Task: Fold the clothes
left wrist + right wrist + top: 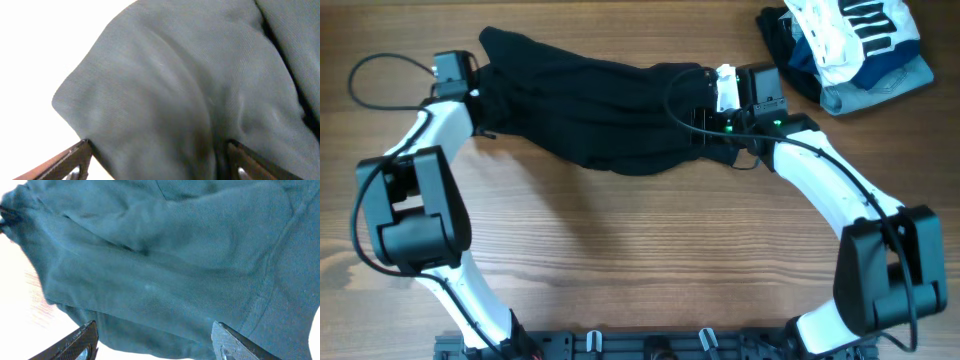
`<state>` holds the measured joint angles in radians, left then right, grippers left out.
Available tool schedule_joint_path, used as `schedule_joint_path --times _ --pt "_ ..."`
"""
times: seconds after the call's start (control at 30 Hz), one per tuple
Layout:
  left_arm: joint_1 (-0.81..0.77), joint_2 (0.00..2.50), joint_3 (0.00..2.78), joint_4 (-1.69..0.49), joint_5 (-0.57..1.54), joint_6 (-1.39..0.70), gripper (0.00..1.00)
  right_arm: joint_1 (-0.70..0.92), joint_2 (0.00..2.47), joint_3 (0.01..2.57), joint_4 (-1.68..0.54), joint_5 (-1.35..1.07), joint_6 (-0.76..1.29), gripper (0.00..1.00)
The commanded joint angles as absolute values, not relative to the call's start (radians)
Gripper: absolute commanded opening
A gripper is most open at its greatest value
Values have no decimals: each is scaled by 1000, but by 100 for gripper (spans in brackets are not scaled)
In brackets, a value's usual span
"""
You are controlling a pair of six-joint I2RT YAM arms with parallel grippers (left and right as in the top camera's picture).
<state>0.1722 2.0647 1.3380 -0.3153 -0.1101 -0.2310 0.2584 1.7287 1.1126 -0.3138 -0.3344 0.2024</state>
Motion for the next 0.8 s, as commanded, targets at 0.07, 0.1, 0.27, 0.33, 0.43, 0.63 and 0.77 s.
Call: schedule_joint_path --times 0.07,0.1,0.27,0.33,0.43,0.63,0.77 --pt "192 2074 1339 -284 -94 -274 54 258 1826 1111 -305 -307 184 71" --pt "192 2074 1339 -282 -94 -274 42 258 1831 1111 -313 -311 184 69" --pt "192 2070 1341 -274 -94 -274 4 259 1833 1111 -315 -438 125 66" --pt "191 2044 1341 -306 -94 -274 4 271 1839 1111 -315 -444 109 66" --pt "180 1962 1341 -379 -96 -273 4 304 1843 1111 -327 -447 85 66" --pt "174 1718 1341 -500 -95 -278 4 398 1843 1111 -405 -354 114 66" --pt "174 1591 1341 -559 -95 -278 4 422 1861 1101 -420 -282 164 65"
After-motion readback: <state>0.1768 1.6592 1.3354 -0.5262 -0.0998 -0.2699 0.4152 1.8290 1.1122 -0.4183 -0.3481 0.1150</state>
